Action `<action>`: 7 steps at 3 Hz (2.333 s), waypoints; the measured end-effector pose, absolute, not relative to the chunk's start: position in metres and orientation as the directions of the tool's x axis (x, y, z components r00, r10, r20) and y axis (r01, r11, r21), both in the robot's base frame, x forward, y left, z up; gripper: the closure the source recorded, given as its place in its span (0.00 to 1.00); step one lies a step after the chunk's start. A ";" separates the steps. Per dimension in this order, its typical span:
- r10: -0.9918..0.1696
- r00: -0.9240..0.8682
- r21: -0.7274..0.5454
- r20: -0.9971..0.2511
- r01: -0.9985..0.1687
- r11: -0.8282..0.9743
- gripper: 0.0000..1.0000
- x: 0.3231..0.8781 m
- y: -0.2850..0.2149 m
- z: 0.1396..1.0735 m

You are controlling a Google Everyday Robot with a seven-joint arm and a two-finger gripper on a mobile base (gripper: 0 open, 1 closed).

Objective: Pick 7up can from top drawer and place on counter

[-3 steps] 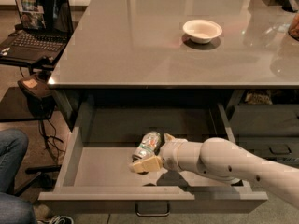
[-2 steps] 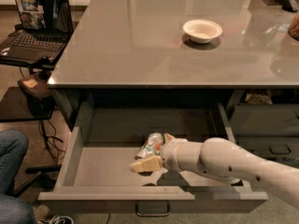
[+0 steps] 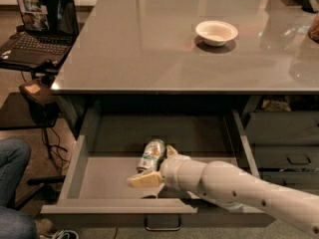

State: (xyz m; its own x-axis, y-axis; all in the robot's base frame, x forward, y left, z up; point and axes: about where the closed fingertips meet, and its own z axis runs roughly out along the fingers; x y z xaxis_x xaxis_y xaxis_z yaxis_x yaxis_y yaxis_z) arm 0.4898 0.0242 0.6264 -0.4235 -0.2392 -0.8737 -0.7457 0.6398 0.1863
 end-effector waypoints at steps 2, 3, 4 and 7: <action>-0.208 -0.402 0.161 -0.892 -0.712 0.684 0.00 0.506 0.021 0.633; -0.197 -0.379 0.134 -0.904 -0.689 0.712 0.00 0.515 0.029 0.635; -0.207 -0.322 0.051 -0.924 -0.640 0.767 0.00 0.533 0.019 0.638; -0.207 -0.321 0.051 -0.924 -0.640 0.767 0.42 0.533 0.019 0.638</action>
Offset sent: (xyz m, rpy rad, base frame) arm 0.0161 -0.0020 0.0070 0.0074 -0.0400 -0.0599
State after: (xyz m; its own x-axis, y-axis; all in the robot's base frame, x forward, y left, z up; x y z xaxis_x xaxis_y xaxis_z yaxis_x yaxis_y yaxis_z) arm 0.5329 0.0191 0.6376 -0.3215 -0.2073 -0.9239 -0.6398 0.7669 0.0506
